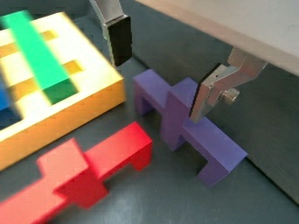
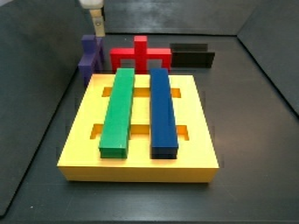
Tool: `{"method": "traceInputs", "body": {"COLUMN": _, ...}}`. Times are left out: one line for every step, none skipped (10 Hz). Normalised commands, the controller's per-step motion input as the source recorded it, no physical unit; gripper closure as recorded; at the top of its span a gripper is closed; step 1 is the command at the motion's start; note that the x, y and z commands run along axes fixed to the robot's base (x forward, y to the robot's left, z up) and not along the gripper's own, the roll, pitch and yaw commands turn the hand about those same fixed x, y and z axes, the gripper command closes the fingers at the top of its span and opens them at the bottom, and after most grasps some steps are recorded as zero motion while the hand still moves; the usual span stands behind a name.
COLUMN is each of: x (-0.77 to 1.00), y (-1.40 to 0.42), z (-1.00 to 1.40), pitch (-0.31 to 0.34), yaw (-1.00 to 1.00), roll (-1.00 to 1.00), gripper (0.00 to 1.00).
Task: Pick up the purple object. Move up. Move to above the board. Insert the purple object.
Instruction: Pick up the purple object.
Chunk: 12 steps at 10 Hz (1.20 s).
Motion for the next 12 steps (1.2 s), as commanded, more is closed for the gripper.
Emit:
{"method": "traceInputs", "body": {"x": -0.29, "y": 0.1, "z": -0.21, "pitch": 0.0, "yaw": -0.73, "roll": -0.08, "gripper": 0.0}}
{"method": "traceInputs", "body": {"x": -0.24, "y": 0.1, "z": -0.21, "pitch": 0.0, "yaw": -0.57, "roll": -0.09, "gripper": 0.0}}
{"method": "traceInputs", "body": {"x": -0.14, "y": 0.12, "z": -0.23, "pitch": 0.014, "yaw": -0.39, "roll": -0.05, "gripper": 0.0}}
{"method": "traceInputs", "body": {"x": -0.11, "y": 0.12, "z": -0.3, "pitch": 0.027, "yaw": -0.21, "roll": 0.0, "gripper": 0.0}}
{"method": "traceInputs", "body": {"x": -0.08, "y": 0.0, "z": -0.32, "pitch": 0.064, "yaw": -0.04, "roll": 0.01, "gripper": 0.0}}
{"method": "traceInputs", "body": {"x": 0.0, "y": 0.0, "z": -0.37, "pitch": 0.051, "yaw": 0.0, "roll": 0.02, "gripper": 0.0}}
{"method": "traceInputs", "body": {"x": -0.05, "y": 0.0, "z": -0.39, "pitch": 0.083, "yaw": 0.01, "roll": 0.06, "gripper": 0.0}}
{"method": "traceInputs", "body": {"x": -0.11, "y": 0.0, "z": -0.32, "pitch": 0.081, "yaw": 0.0, "roll": 0.05, "gripper": 0.0}}
{"method": "traceInputs", "body": {"x": -0.13, "y": 0.07, "z": -0.32, "pitch": 0.07, "yaw": 0.0, "roll": 0.02, "gripper": 0.0}}
{"method": "traceInputs", "body": {"x": -0.16, "y": 0.1, "z": -0.23, "pitch": 0.057, "yaw": 0.0, "roll": 0.01, "gripper": 0.0}}
{"method": "traceInputs", "body": {"x": -0.23, "y": 0.0, "z": -0.01, "pitch": 0.0, "yaw": 0.0, "roll": 0.0, "gripper": 0.0}}
{"method": "traceInputs", "body": {"x": 0.0, "y": -0.01, "z": 0.0, "pitch": 0.0, "yaw": 0.11, "roll": 0.0, "gripper": 0.0}}
